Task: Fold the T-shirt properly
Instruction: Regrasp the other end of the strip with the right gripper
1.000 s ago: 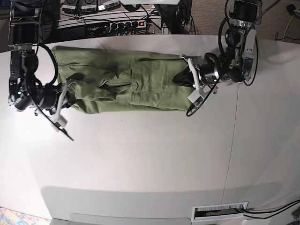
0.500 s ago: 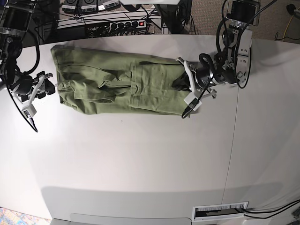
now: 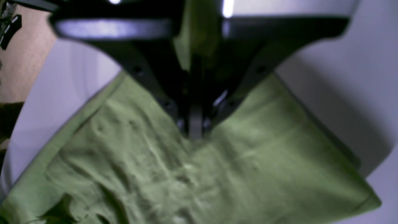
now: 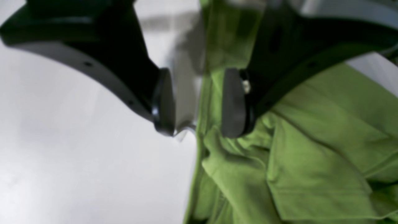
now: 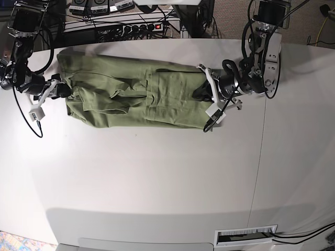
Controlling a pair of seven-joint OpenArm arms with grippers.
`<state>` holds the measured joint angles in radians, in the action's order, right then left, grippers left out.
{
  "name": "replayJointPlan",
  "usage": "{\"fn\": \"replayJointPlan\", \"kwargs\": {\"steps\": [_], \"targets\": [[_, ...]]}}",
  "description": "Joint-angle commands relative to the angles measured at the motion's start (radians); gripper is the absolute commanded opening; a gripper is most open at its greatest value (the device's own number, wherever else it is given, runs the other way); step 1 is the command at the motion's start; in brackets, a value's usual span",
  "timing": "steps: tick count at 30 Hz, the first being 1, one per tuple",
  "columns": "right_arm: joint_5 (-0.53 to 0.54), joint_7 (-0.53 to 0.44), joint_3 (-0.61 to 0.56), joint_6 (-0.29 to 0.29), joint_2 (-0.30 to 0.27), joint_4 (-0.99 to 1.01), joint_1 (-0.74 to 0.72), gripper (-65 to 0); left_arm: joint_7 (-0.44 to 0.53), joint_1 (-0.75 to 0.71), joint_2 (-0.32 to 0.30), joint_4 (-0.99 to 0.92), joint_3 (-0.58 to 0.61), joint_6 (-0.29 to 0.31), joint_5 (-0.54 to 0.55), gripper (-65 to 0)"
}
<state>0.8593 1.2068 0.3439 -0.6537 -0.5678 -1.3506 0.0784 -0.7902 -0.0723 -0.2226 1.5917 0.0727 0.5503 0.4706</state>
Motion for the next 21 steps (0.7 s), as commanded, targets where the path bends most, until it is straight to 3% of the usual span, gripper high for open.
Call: {"fn": "replayJointPlan", "kwargs": {"steps": [1,17,21], "targets": [[0.008,0.000,0.007,-0.002,-0.022,0.011,-0.009,-38.6,-0.021,0.003,-0.010,0.004,-0.003,-0.016,-0.044,-65.0],[0.071,0.020,0.002,-0.004,0.066,0.076,-0.009,-38.6,-0.021,0.003,-0.010,0.004,-0.003,-0.015,-0.029,-65.0],[0.071,0.084,0.002,-0.004,0.089,0.076,-0.009,-39.1,-0.019,0.003,-0.010,0.004,-0.003,-0.015,-0.029,-65.0]]}}
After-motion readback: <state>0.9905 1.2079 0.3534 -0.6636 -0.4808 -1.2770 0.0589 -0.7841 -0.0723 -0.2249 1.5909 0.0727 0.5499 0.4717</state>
